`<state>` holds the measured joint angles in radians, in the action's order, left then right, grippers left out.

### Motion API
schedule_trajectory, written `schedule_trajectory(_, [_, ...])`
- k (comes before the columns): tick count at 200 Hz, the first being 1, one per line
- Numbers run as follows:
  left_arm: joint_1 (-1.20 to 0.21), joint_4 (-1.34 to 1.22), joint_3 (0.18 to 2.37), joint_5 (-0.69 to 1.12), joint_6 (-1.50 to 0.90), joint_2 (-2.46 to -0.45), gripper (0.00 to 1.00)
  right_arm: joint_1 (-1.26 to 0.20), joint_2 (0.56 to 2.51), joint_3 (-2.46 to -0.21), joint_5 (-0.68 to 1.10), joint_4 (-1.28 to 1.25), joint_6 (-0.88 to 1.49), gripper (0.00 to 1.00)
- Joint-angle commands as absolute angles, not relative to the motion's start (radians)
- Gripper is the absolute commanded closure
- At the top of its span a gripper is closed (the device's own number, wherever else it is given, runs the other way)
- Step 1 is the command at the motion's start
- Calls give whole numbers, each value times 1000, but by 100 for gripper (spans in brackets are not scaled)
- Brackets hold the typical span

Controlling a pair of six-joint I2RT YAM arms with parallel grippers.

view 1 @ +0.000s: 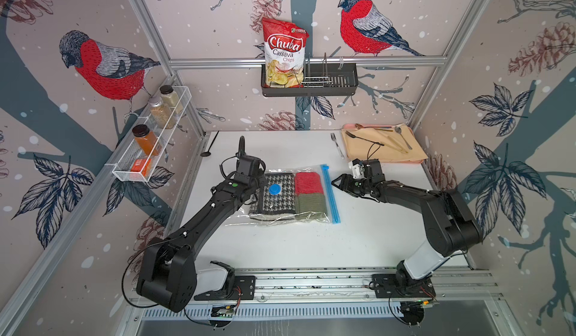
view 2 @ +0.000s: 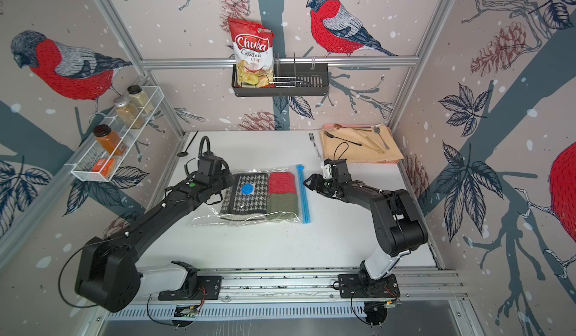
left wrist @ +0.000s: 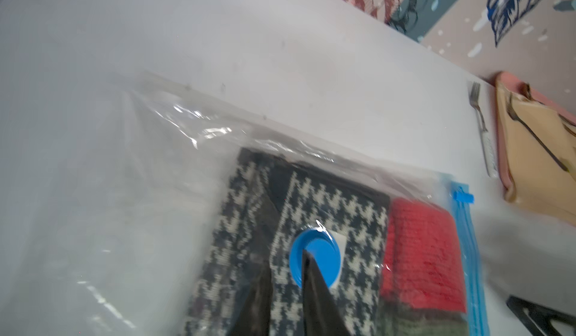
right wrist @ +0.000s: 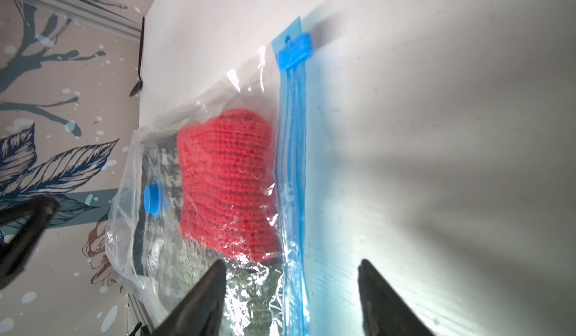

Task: Take the scarf out of the vacuum bag
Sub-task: Adjust the vacuum bag at the center of the board.

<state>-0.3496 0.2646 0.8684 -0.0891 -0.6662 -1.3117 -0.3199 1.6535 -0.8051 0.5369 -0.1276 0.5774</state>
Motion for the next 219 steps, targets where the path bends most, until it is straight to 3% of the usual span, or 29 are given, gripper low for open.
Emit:
schedule_trajectory(1, [-351, 49, 818, 159, -758, -1350, 80, -316, 1650, -805, 588, -171, 579, 55])
schedule_trajectory(17, [-356, 36, 815, 188, -773, -1391, 79, -318, 1658, -808, 597, -169, 571, 64])
schedule_trajectory(35, [-356, 47, 814, 191, -781, -1424, 79, -325, 1671, -815, 595, -160, 563, 65])
schedule_trajectory(87, [-356, 103, 819, 143, -777, -1572, 79, -341, 1707, -849, 568, -123, 552, 47])
schedule_trajectory(142, [-358, 139, 868, 44, -709, -1719, 82, -343, 1733, -857, 597, -150, 556, 45])
schedule_trajectory(219, [-520, 297, 1073, -95, -666, -1612, 76, -339, 1709, -849, 596, -148, 542, 46])
